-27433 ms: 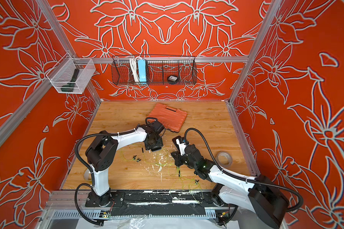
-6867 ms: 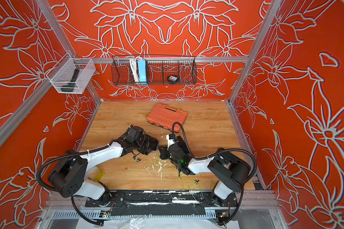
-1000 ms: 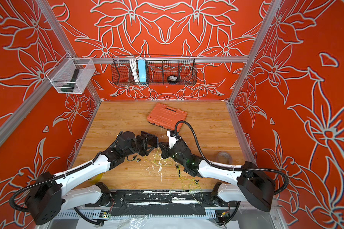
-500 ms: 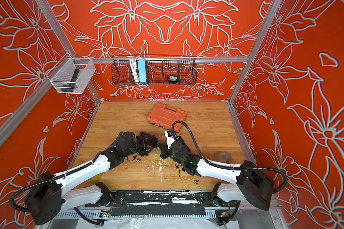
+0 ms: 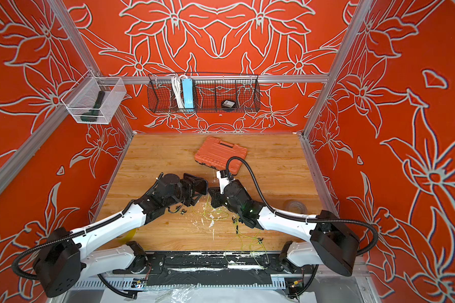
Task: Plug wired earphones into phones
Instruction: Insert the wired earphone into the phone.
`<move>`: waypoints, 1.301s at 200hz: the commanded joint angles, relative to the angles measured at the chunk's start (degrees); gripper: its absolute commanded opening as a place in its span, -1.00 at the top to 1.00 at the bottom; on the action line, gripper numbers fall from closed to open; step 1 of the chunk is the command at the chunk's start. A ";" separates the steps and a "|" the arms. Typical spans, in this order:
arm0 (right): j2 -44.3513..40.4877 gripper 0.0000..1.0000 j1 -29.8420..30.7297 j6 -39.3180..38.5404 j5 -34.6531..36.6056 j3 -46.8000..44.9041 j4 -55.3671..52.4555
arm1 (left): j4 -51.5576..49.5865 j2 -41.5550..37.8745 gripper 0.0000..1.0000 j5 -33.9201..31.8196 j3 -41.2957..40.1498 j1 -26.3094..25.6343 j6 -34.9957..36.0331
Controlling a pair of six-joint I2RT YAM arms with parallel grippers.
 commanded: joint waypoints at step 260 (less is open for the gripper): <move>-6.06 1.00 -4.91 -7.32 -5.97 -7.04 7.71 | 8.74 -2.73 -0.01 14.17 2.77 -4.53 -1.17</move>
